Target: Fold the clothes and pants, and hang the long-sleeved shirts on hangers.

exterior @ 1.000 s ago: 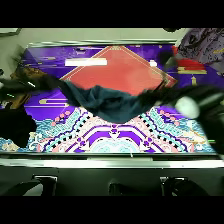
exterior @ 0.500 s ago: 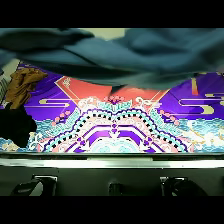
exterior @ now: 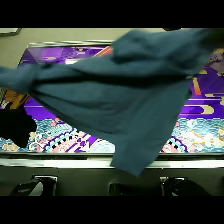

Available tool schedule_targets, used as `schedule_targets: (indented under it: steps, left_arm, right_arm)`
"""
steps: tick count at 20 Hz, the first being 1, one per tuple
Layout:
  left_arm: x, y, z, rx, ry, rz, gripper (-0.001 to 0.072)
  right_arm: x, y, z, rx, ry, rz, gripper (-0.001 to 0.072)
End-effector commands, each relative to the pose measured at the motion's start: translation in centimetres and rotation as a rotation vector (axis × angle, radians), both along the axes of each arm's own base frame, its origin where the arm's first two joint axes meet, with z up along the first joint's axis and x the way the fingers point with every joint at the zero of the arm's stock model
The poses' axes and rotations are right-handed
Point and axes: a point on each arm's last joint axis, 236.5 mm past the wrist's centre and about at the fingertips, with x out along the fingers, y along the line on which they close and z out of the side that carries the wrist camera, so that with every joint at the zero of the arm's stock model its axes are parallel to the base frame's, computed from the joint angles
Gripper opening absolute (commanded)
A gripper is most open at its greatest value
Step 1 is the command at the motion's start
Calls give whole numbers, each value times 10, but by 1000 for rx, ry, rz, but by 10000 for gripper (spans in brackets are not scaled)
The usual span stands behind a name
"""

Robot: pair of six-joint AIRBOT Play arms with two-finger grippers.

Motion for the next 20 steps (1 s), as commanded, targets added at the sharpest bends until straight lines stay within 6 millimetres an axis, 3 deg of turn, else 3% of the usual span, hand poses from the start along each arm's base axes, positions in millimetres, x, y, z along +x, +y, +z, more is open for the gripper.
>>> schedule_targets:
  steps: [1,3,5,7,9,10,11,12,13,14,15,16,17,19,20]
  left_arm:
    - [39,9,-119,-77,273,47,16]
    - [59,15,-190,-126,399,94,16]
    - [77,22,-252,-152,485,135,17]
    - [93,27,-299,-162,545,161,17]
    - [109,29,-333,-191,568,185,17]
    - [116,30,-345,-206,570,198,18]
    - [121,29,-353,-226,568,209,20]
    - [124,28,-357,-248,573,217,66]
    - [126,28,-357,-265,574,220,212]
    - [126,30,-352,-264,577,213,418]
    - [125,33,-345,-244,582,185,624]
    - [121,39,-336,-218,595,148,660]
    - [115,48,-325,-199,608,123,660]
    - [97,65,-308,-190,642,101,660]
    - [86,73,-303,-190,664,93,660]
  right_arm:
    - [88,49,-108,-78,215,5,29]
    - [135,77,-176,-90,289,12,30]
    - [165,101,-245,-77,370,15,30]
    - [179,122,-301,-36,446,27,31]
    - [182,139,-338,12,507,46,31]
    - [182,144,-348,32,523,45,33]
    - [181,147,-351,53,535,43,35]
    - [180,146,-350,75,542,40,60]
    - [177,146,-346,125,561,42,137]
    - [174,139,-338,185,580,32,215]
    - [174,126,-325,256,593,26,217]
    - [174,111,-309,303,591,50,220]
    - [174,90,-292,327,584,89,279]
    - [161,37,-270,311,604,147,467]
    - [153,10,-266,284,625,163,483]
